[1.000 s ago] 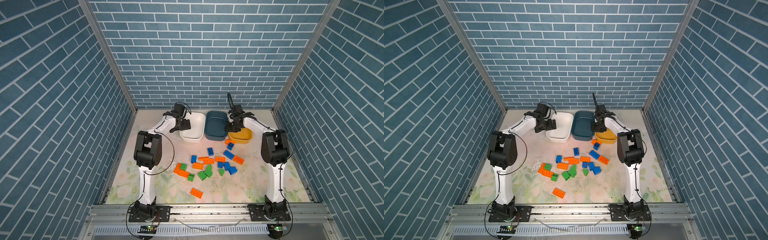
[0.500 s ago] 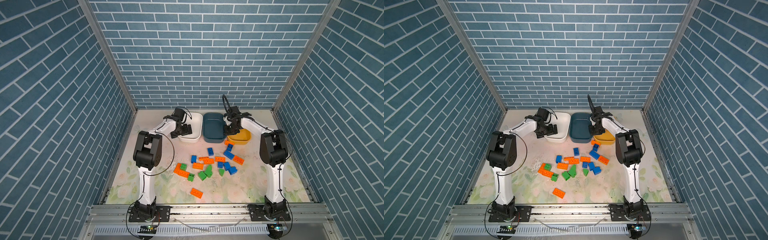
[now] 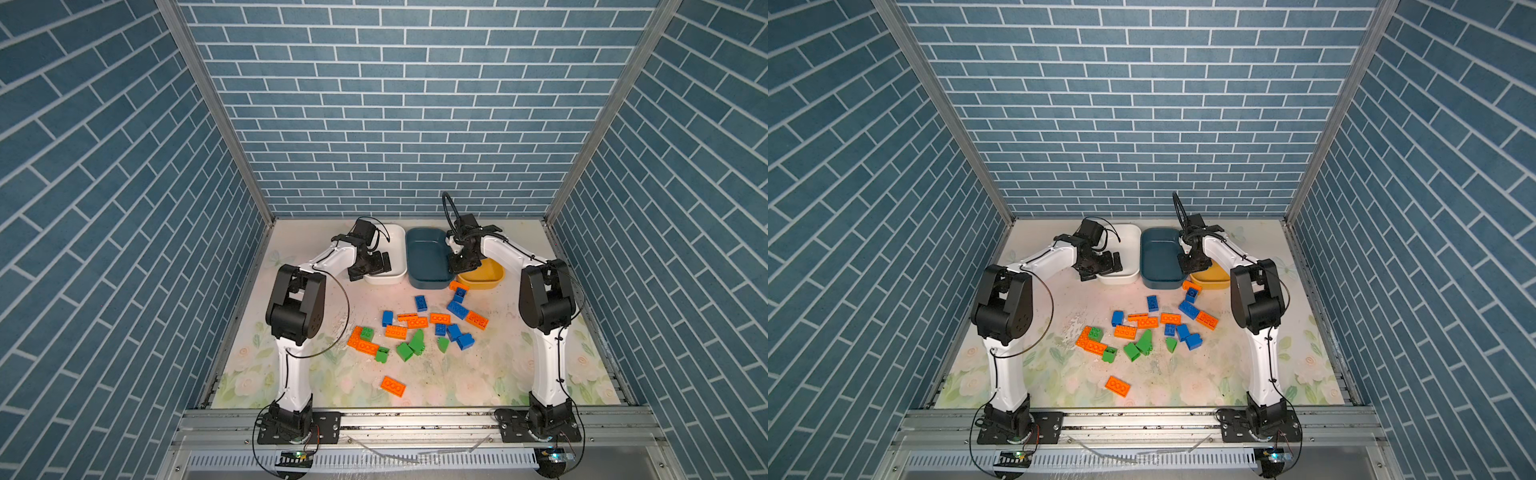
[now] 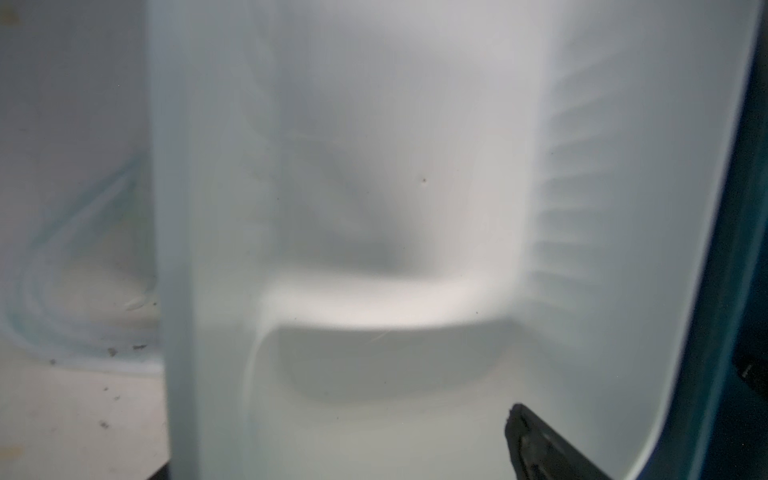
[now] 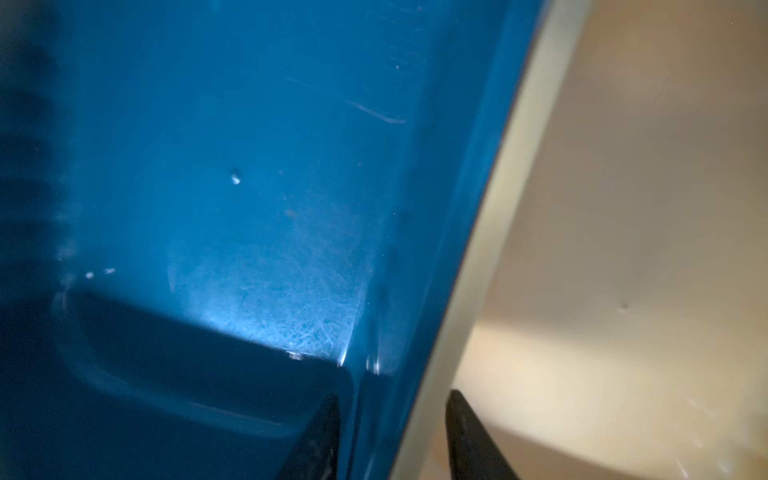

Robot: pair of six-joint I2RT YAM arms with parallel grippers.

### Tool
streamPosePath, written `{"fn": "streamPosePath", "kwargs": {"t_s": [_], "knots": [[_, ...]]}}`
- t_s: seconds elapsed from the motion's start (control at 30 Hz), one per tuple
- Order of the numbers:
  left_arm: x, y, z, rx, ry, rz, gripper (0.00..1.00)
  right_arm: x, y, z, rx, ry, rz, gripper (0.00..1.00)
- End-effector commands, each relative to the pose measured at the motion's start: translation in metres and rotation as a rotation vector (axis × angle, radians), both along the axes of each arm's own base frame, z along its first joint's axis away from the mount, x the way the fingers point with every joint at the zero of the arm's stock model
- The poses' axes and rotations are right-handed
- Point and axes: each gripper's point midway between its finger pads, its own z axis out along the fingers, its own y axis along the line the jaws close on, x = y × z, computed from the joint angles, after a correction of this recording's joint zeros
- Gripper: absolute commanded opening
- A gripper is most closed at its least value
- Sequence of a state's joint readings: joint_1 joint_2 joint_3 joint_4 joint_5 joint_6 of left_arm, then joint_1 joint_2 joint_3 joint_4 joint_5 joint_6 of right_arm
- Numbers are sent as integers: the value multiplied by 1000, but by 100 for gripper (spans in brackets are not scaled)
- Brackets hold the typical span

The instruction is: Sort the legos into containers by color

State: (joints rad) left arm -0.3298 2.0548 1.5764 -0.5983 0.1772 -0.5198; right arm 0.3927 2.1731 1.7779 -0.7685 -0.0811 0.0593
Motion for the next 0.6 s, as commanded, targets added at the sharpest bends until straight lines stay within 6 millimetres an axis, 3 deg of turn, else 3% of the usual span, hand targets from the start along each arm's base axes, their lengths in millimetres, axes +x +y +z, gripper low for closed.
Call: {"fn": "streamPosePath", "kwargs": {"t_s": [0.0,0.13,0.3,0.47,0.57], "knots": [[-7,27,16,108,-17,70,99,14,-3,33,-2,-93,-59,45],[-6,34,17,141,-33,83,99,15,-14,33,-42,-119,-106,43],[-8,47,2,227,14,103,99,20,-26,26,-106,-120,-166,41],[-15,70,0,339,34,162,99,24,-27,25,-110,-120,-200,41],[-18,69,1,325,34,155,99,23,-15,27,-41,-111,-178,41]]}}
